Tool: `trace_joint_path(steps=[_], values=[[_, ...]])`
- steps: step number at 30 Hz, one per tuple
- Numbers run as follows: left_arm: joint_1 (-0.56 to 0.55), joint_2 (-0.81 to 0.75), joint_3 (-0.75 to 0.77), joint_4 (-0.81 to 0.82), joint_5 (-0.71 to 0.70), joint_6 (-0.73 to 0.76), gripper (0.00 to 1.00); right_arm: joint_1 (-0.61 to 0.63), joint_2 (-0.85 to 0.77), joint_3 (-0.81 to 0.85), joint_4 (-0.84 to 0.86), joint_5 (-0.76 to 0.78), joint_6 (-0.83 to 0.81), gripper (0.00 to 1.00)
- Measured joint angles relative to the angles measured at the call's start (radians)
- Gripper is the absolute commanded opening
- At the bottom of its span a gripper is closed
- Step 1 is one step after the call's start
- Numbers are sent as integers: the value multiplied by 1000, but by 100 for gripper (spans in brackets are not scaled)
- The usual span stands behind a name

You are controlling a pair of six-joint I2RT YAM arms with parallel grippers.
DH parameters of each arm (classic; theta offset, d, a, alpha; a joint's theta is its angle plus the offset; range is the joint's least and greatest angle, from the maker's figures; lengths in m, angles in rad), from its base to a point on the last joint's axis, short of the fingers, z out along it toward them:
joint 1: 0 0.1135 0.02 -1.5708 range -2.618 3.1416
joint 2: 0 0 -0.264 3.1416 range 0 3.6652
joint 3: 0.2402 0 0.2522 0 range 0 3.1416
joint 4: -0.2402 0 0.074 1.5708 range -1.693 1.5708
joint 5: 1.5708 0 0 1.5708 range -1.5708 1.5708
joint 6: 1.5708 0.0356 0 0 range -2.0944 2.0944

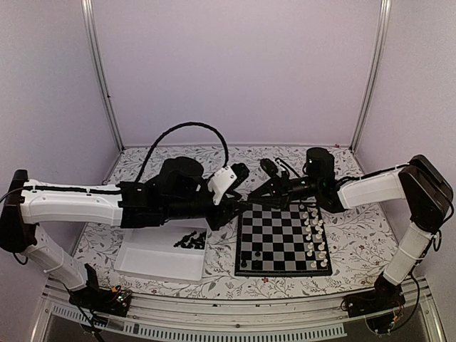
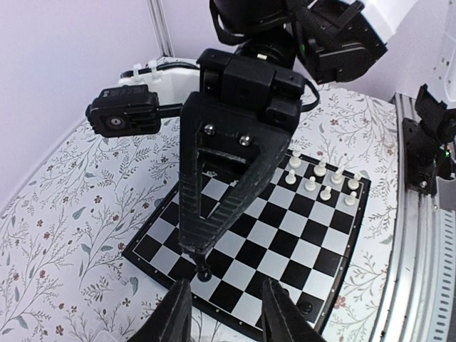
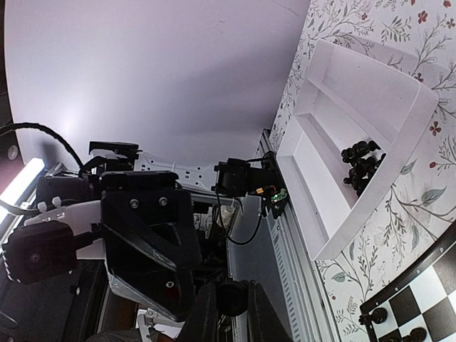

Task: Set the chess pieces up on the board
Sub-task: Place the chess piece on the chessboard.

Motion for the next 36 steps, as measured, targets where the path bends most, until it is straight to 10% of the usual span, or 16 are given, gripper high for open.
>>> trace_joint_path(steps=[28,36], values=[[3,172,104,34,-109,17,14,-17,7,0,86,-33,81,7],[6,190,143,-15,-110,-1,21,-21,7,0,89,-33,81,6]])
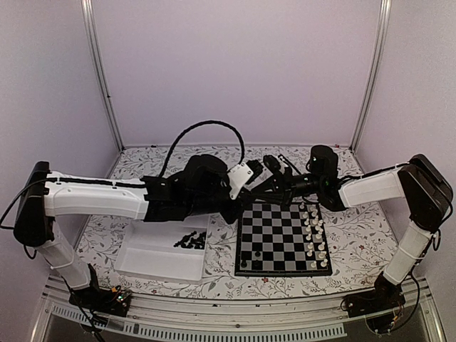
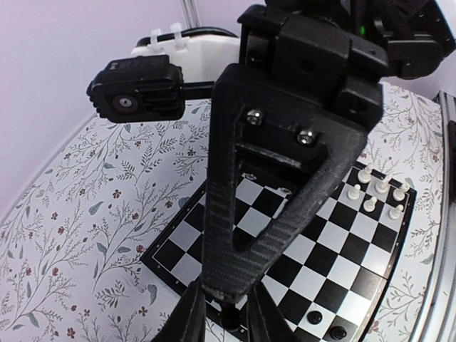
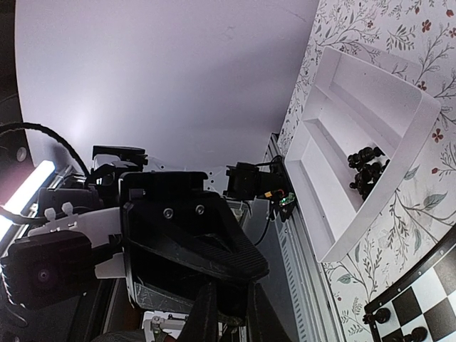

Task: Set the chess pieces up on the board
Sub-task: Place the chess piece on the chessboard.

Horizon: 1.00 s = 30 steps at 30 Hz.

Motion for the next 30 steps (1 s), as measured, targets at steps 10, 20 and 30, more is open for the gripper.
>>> trace_joint_path(steps=[10,20,30], values=[[7,10,20,-39,-6,-17,4,-5,4,0,2,2,0,14],[56,93,218,-348,186,-117,1,-7,-64,58,-325,120,-208,40],[128,261,467,-826,491,-249,0,-18,-299,157,-867,495,-661,44]])
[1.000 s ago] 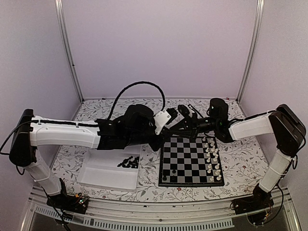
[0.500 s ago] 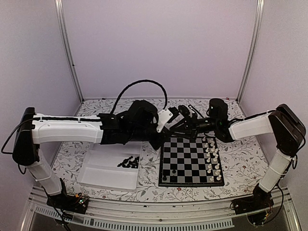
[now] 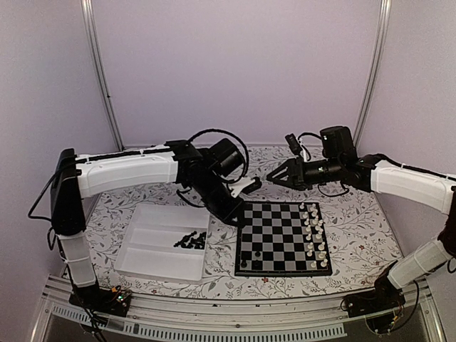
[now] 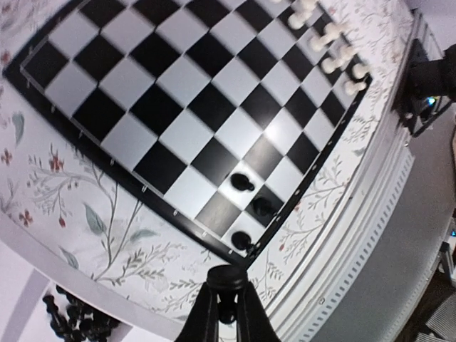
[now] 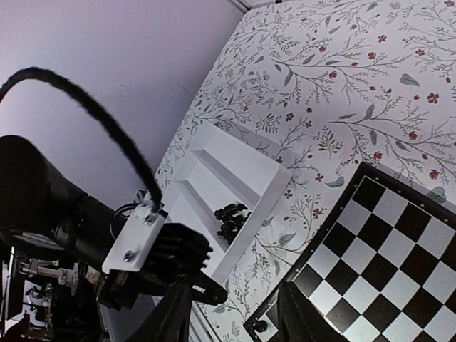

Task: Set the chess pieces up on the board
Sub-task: Place the chess piece on the chessboard.

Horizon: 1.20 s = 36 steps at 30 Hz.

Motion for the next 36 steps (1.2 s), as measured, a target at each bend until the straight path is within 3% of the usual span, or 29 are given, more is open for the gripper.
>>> trace_joint_path(steps=[6,13,22,36], values=[[55,170,113,-232,14,-48,0,0,-95,-52,-119,114,-109,44],[65,308,239,-338,18,-77,0,0,-107,-85,-214,171,-176,44],[65,420,345,-365,39,-97,0,0,-149,-110,-267,215,-235,44],[63,471,373,-374,91,-111,0,0,-180,-162,-282,222,-246,44]])
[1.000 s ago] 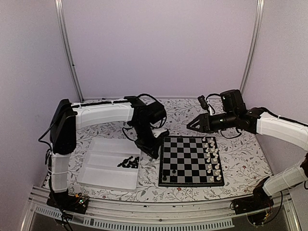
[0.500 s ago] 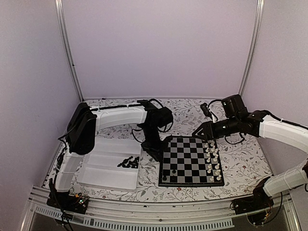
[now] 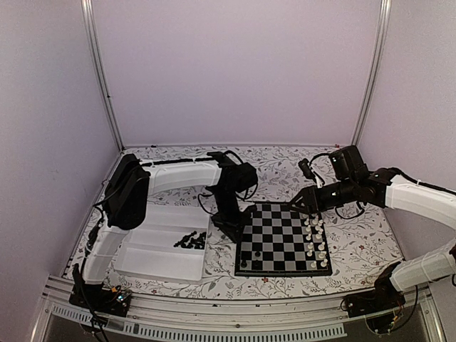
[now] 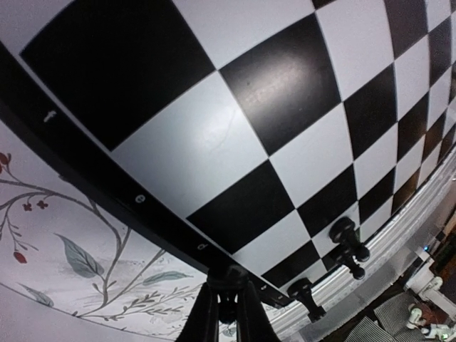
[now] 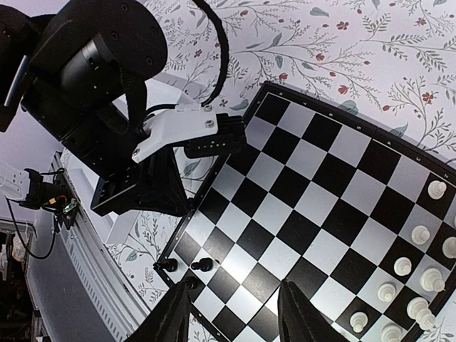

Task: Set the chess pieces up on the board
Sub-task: Place the chess piece on the chessboard.

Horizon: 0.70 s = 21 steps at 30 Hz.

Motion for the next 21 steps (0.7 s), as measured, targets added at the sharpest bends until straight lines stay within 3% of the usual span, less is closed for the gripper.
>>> trace_joint_path(steps=[8,16,21], values=[[-3,11,0,2,31,-3,1,0,0,-1,3,0,0,44],[-3,19,3,3,64,-13,18,0,-1,-22,10,0,1,44],[-4,27,19,6,64,-22,22,0,-2,-32,14,0,2,44]])
